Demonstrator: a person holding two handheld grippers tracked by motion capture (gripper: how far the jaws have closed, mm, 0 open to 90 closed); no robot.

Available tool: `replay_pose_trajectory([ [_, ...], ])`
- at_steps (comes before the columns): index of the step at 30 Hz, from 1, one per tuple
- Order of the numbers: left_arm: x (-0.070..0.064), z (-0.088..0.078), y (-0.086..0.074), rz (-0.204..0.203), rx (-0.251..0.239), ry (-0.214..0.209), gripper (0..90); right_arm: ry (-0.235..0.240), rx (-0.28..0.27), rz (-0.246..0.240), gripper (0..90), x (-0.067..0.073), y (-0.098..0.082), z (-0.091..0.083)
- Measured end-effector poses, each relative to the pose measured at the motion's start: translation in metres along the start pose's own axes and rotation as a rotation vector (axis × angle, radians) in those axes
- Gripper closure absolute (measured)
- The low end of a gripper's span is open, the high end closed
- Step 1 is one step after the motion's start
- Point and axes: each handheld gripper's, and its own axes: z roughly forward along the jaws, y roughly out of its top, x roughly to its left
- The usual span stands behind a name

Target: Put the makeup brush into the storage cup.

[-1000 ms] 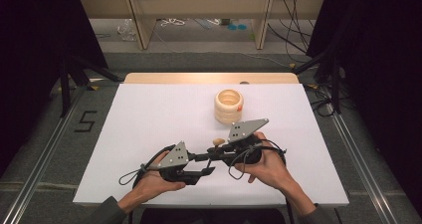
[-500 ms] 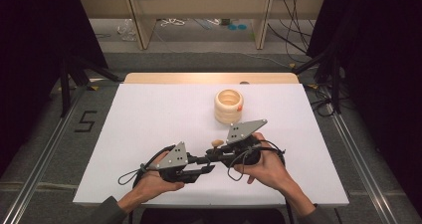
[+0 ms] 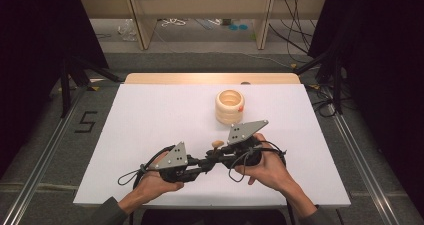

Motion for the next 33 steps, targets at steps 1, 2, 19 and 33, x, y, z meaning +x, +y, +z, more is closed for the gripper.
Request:
replay_pose_trajectory([
  [1,0.0,0.0,0.0,-0.002,-0.003,-0.001,83.7,0.003,-0.001,0.002,82.8,0.0,0.0,0.0],
  [2,0.0,-0.001,0.0,0.0,-0.006,0.0,83.8,0.006,0.001,0.003,82.6,0.0,0.0,-0.001],
  [19,0.009,-0.009,0.002,-0.123,-0.119,0.074,84.0,-0.122,-0.304,0.035,42.1,-0.007,0.002,-0.008],
  [33,0.008,-0.01,0.002,-0.142,-0.136,0.09,83.9,-0.113,-0.337,0.045,52.0,-0.006,-0.001,0.001],
])
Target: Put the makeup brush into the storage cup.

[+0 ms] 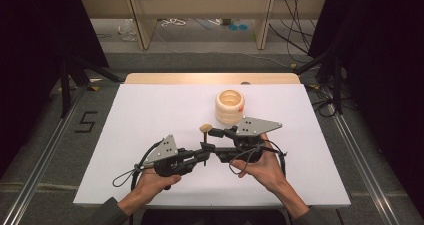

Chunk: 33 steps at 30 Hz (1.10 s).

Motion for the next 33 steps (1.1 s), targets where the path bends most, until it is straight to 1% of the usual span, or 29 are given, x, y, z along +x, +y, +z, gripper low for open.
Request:
replay_pose_trajectory([
  [1,-0.0001,0.0001,0.0,-0.001,-0.001,-0.001,83.9,0.012,-0.003,0.005,53.8,-0.0004,-0.0007,0.0006],
  [3,-0.0005,0.0002,-0.0001,-0.002,-0.001,0.0,83.9,0.01,0.004,0.008,55.8,-0.0007,-0.0021,0.0007],
  [4,-0.0012,0.0004,-0.0003,-0.013,-0.002,0.0,83.9,0.019,0.007,0.015,57.0,-0.0007,-0.0029,0.0014],
  [5,-0.0017,0.0004,-0.0004,-0.017,-0.003,0.003,83.9,0.015,0.012,0.014,58.4,-0.0007,-0.0039,0.0019],
  [6,-0.0014,0.0004,-0.0002,-0.01,-0.003,0.0,83.9,0.023,0.01,0.013,60.2,-0.0013,-0.0047,0.0029],
  [7,-0.0016,0.0005,-0.0003,-0.013,-0.004,0.002,83.9,0.022,0.016,0.012,62.7,-0.001,-0.0048,0.0026],
  [9,-0.0013,0.0005,-0.0002,-0.008,-0.004,0.001,83.9,0.037,0.0,0.015,66.5,-0.001,-0.0054,0.0038],
  [10,-0.0009,0.0005,-0.0001,0.001,-0.003,-0.002,83.9,0.037,0.008,0.013,68.5,-0.0011,-0.0053,0.0032],
  [11,-0.001,0.0006,-0.0002,0.003,-0.004,-0.001,83.9,0.043,0.001,0.014,70.6,-0.0008,-0.0055,0.0036],
  [12,-0.0012,0.0006,-0.0001,0.001,-0.006,-0.001,83.9,0.044,-0.004,0.007,71.3,-0.0011,-0.0054,0.0037],
  [13,-0.0011,0.0005,-0.0001,0.002,-0.007,-0.002,83.9,0.04,0.003,-0.001,72.6,-0.0018,-0.0053,0.0034],
  [15,-0.0014,0.0006,-0.0001,0.001,-0.008,-0.002,83.9,0.056,0.003,0.014,75.4,-0.0003,-0.0053,0.0033],
  [17,-0.0018,0.0006,-0.0002,0.0,-0.011,0.0,84.0,0.061,-0.003,0.011,76.7,-0.0007,-0.0057,0.0039],
  [18,-0.0018,0.0012,-0.0005,0.0,-0.019,-0.004,83.9,0.06,0.004,0.015,77.2,-0.0003,-0.0058,0.0037],
  [19,-0.0029,0.0005,-0.0004,-0.01,-0.01,0.004,83.9,0.07,-0.009,0.015,77.6,-0.0006,-0.0064,0.0051],
  [20,-0.0021,0.0006,0.0,0.006,-0.011,-0.003,83.9,0.072,-0.013,0.008,79.0,-0.0012,-0.0067,0.0057],
  [21,-0.0023,0.0007,-0.0001,0.007,-0.01,-0.004,83.9,0.07,0.003,0.016,80.5,-0.0004,-0.0065,0.0044],
  [22,-0.0024,0.0008,-0.0002,0.007,-0.01,-0.004,83.9,0.071,-0.002,0.01,82.2,-0.0006,-0.0065,0.0046],
  [24,-0.0023,0.0009,-0.0004,0.005,-0.011,-0.007,83.9,0.081,-0.008,0.012,82.8,-0.0006,-0.0067,0.0052],
  [25,-0.0023,0.0008,-0.0003,0.005,-0.012,-0.008,83.9,0.078,-0.004,0.008,82.9,-0.0004,-0.0066,0.0047],
  [27,-0.0024,0.0008,0.0,0.005,-0.014,-0.009,83.5,0.076,-0.011,0.009,83.1,-0.0002,-0.0064,0.0046],
  [28,-0.0026,0.001,-0.0002,0.006,-0.014,-0.009,83.3,0.079,0.001,0.016,83.1,0.0002,-0.0059,0.0036],
  [29,-0.0035,0.0015,-0.0007,0.002,-0.008,-0.01,82.8,0.091,0.003,0.029,83.2,0.0003,-0.0062,0.0035],
  [30,-0.004,0.0021,-0.001,0.006,-0.001,-0.013,79.9,0.085,-0.005,0.031,83.2,-0.0001,-0.0065,0.0036],
  [31,-0.0038,0.0025,-0.0013,0.015,0.012,-0.016,75.1,0.082,-0.004,0.03,83.2,-0.0004,-0.0061,0.0027],
  [32,-0.0048,0.0036,-0.0021,0.022,0.024,-0.002,66.5,0.076,-0.001,0.028,83.2,-0.0006,-0.0055,0.0016],
  [33,-0.0058,0.0039,-0.0026,0.034,0.032,0.014,57.4,0.085,-0.008,0.035,83.2,-0.0011,-0.0052,0.001],
])
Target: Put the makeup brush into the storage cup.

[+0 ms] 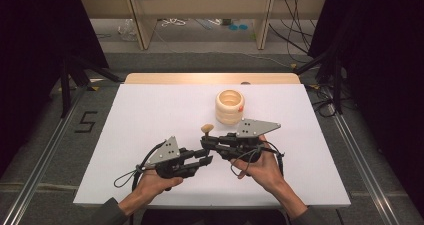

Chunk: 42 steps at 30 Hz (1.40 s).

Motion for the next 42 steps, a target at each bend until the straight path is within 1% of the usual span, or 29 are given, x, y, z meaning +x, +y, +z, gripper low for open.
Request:
replay_pose_trajectory([
  [1,-0.001,0.0,-0.001,0.005,0.005,0.007,52.3,-0.013,0.005,-0.006,83.2,0.0,0.001,-0.001],
  [2,-0.001,0.0,-0.001,0.007,0.01,0.01,47.6,-0.005,0.013,-0.006,83.2,-0.001,0.001,-0.002],
  [3,-0.001,0.0,-0.001,0.011,0.009,0.006,42.5,-0.023,0.01,-0.011,83.2,-0.001,0.001,-0.004],
  [4,-0.002,0.0,-0.001,0.015,0.027,0.023,38.6,-0.035,0.005,-0.033,83.2,-0.003,0.002,-0.004],
  [5,-0.003,-0.001,-0.002,0.021,0.027,0.038,35.6,-0.04,0.012,-0.025,83.2,-0.004,0.002,-0.006],
  [6,-0.003,-0.004,-0.002,0.027,0.046,0.058,33.6,-0.045,0.008,-0.032,83.2,-0.005,0.003,-0.007],
  [7,-0.002,-0.005,-0.003,0.05,0.049,0.061,31.9,-0.051,0.009,-0.026,83.2,-0.006,0.003,-0.009],
  [8,-0.003,-0.007,-0.004,0.023,0.049,0.078,31.0,-0.055,0.019,-0.017,83.2,-0.007,0.003,-0.01],
  [9,-0.001,-0.009,-0.003,0.03,0.052,0.081,30.5,-0.061,0.015,-0.009,83.2,-0.009,0.004,-0.012],
  [10,-0.001,-0.01,-0.003,0.03,0.051,0.086,29.9,-0.075,0.002,-0.026,83.2,-0.011,0.004,-0.012],
  [11,-0.001,-0.012,-0.003,0.01,0.05,0.095,29.1,-0.082,0.013,-0.023,83.2,-0.012,0.004,-0.014],
  [12,-0.001,-0.014,-0.003,0.009,0.046,0.098,28.5,-0.089,0.012,-0.023,83.2,-0.014,0.005,-0.016],
  [15,-0.001,-0.017,-0.002,0.026,0.069,0.099,24.7,-0.111,0.008,-0.02,83.2,-0.021,0.006,-0.019],
  [16,-0.001,-0.017,-0.003,0.031,0.076,0.1,23.7,-0.12,0.02,-0.014,83.2,-0.022,0.006,-0.021],
  [18,-0.004,-0.019,-0.005,0.018,0.085,0.113,21.3,-0.127,0.016,-0.017,83.2,-0.026,0.008,-0.023],
  [19,-0.003,-0.021,-0.005,0.04,0.095,0.115,19.9,-0.144,0.014,-0.017,83.2,-0.027,0.008,-0.023],
  [22,-0.004,-0.024,-0.007,0.044,0.108,0.126,19.4,-0.155,0.024,-0.006,83.1,-0.033,0.01,-0.027],
  [26,-0.002,-0.029,-0.009,0.024,0.107,0.139,19.4,-0.178,0.022,-0.002,83.1,-0.041,0.01,-0.028],
  [27,-0.002,-0.03,-0.01,0.012,0.106,0.149,19.4,-0.189,0.031,-0.006,83.1,-0.043,0.011,-0.03],
  [29,-0.002,-0.031,-0.013,-0.002,0.104,0.158,19.3,-0.183,0.039,0.013,83.2,-0.044,0.012,-0.03],
  [30,-0.001,-0.032,-0.013,0.004,0.109,0.156,18.7,-0.19,0.037,0.011,83.2,-0.046,0.013,-0.03],
  [32,-0.003,-0.033,-0.015,-0.017,0.108,0.163,18.2,-0.204,0.037,0.01,83.2,-0.049,0.015,-0.031],
  [33,-0.001,-0.034,-0.015,0.006,0.11,0.16,18.2,-0.207,0.046,0.012,83.1,-0.05,0.017,-0.032],
  [34,-0.001,-0.035,-0.016,0.003,0.102,0.158,18.2,-0.206,0.04,0.012,83.2,-0.052,0.017,-0.032],
  [35,-0.001,-0.037,-0.016,0.006,0.11,0.164,18.2,-0.209,0.036,0.013,83.2,-0.054,0.018,-0.032],
  [38,-0.001,-0.038,-0.017,-0.001,0.094,0.165,17.7,-0.22,0.043,0.022,83.1,-0.059,0.02,-0.032],
  [39,-0.001,-0.04,-0.017,0.0,0.106,0.176,17.6,-0.231,0.05,0.017,83.1,-0.061,0.021,-0.033],
  [41,-0.002,-0.041,-0.018,-0.017,0.101,0.186,17.6,-0.234,0.053,0.024,83.1,-0.064,0.021,-0.032],
  [42,-0.002,-0.042,-0.019,-0.011,0.104,0.185,17.5,-0.246,0.049,0.005,83.1,-0.066,0.022,-0.032],
])
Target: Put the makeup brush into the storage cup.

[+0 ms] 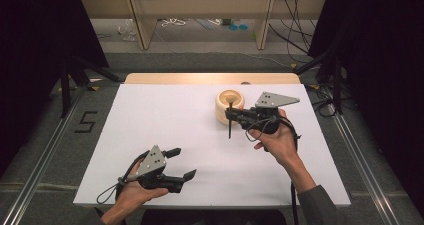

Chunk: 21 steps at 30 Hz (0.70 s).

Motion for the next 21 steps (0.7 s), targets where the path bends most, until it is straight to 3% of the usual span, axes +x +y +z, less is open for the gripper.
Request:
replay_pose_trajectory([
  [3,0.0,0.0,-0.001,-0.012,-0.011,0.001,17.5,0.002,0.011,0.013,83.1,-0.003,0.002,0.001],
  [8,0.001,-0.002,-0.001,0.021,-0.007,0.003,17.3,-0.012,0.014,0.025,83.1,-0.009,0.005,0.003],
  [13,0.0,-0.002,-0.001,0.0,-0.012,0.011,17.1,-0.028,0.008,0.029,83.1,-0.018,0.008,0.004],
  [21,0.001,-0.002,-0.001,0.014,-0.017,0.009,17.1,-0.058,0.02,0.037,83.1,-0.03,0.01,0.01],
])
